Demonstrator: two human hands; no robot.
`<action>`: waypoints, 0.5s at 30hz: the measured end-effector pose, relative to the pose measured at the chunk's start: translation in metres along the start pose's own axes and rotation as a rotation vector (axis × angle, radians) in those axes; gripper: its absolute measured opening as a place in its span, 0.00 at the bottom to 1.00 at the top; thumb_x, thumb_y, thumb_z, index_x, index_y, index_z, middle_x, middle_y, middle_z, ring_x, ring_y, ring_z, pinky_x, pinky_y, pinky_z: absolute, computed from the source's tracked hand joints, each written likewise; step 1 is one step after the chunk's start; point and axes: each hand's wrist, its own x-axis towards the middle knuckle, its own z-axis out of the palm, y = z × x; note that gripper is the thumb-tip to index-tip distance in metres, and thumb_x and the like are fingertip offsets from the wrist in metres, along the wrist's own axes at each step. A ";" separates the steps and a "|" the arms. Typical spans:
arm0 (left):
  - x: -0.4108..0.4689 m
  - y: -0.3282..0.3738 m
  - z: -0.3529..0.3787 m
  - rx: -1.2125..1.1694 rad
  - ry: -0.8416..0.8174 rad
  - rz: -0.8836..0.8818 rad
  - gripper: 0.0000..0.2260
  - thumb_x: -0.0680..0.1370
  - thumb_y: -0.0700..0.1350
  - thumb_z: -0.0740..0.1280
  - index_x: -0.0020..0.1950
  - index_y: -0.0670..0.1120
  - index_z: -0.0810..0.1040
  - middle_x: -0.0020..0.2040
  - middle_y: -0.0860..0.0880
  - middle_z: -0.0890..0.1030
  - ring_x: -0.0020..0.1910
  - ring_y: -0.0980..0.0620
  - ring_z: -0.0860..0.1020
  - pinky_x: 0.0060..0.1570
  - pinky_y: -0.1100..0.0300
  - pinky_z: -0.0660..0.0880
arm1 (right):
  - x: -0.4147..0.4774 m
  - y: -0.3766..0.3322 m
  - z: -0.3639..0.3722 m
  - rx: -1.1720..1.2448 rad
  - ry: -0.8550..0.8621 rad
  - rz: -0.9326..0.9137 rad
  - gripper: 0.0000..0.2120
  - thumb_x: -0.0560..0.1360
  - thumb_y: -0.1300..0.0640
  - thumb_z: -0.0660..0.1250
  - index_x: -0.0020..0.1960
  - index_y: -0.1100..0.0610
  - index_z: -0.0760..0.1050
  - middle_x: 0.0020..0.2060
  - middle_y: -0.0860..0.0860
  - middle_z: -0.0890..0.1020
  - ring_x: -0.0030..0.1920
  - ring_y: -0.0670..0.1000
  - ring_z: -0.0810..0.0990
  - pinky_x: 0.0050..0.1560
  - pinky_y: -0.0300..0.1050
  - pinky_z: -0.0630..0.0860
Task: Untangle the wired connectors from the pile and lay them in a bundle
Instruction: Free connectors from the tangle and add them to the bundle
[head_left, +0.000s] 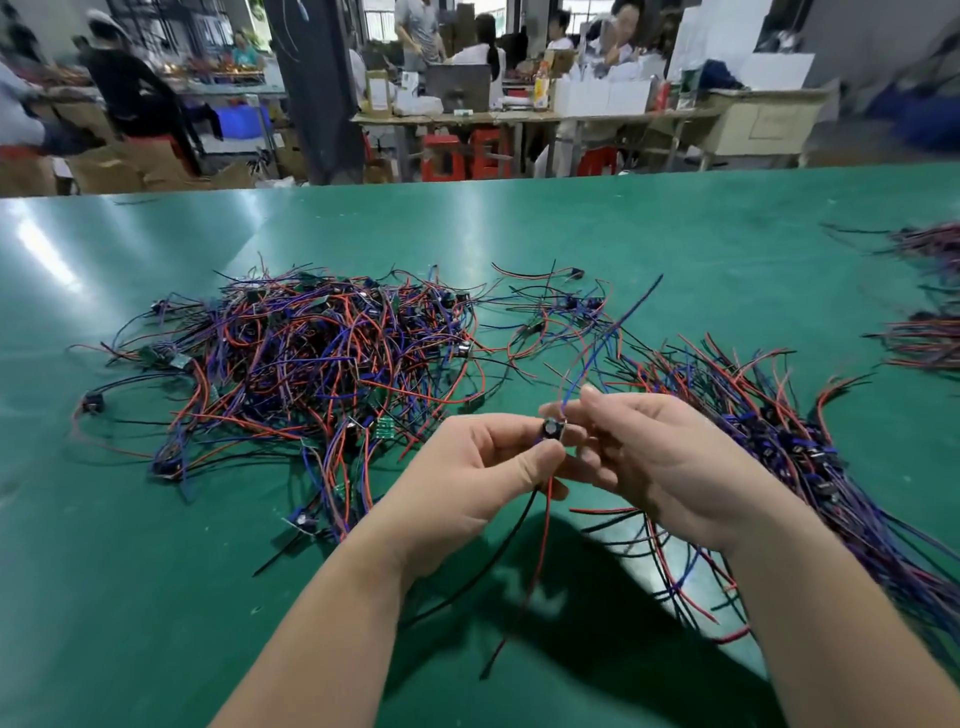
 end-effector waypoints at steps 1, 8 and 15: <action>0.000 0.000 0.002 -0.006 0.008 -0.002 0.10 0.72 0.42 0.66 0.50 0.41 0.80 0.41 0.51 0.85 0.41 0.57 0.82 0.42 0.65 0.77 | -0.001 0.001 -0.001 0.019 -0.030 0.002 0.21 0.63 0.46 0.72 0.45 0.63 0.83 0.33 0.51 0.78 0.30 0.46 0.70 0.39 0.41 0.67; 0.000 -0.004 0.019 0.073 0.195 -0.075 0.13 0.59 0.48 0.76 0.37 0.44 0.79 0.27 0.55 0.80 0.26 0.63 0.75 0.29 0.70 0.70 | 0.000 0.004 0.001 0.034 0.015 0.026 0.19 0.55 0.51 0.76 0.40 0.62 0.80 0.27 0.50 0.76 0.26 0.45 0.69 0.28 0.36 0.65; 0.002 -0.019 0.020 0.352 0.272 -0.113 0.11 0.63 0.45 0.80 0.32 0.46 0.79 0.28 0.52 0.76 0.28 0.56 0.68 0.31 0.62 0.67 | 0.001 0.007 0.000 -0.141 0.058 0.077 0.03 0.62 0.61 0.76 0.33 0.57 0.82 0.29 0.52 0.80 0.25 0.45 0.68 0.26 0.34 0.66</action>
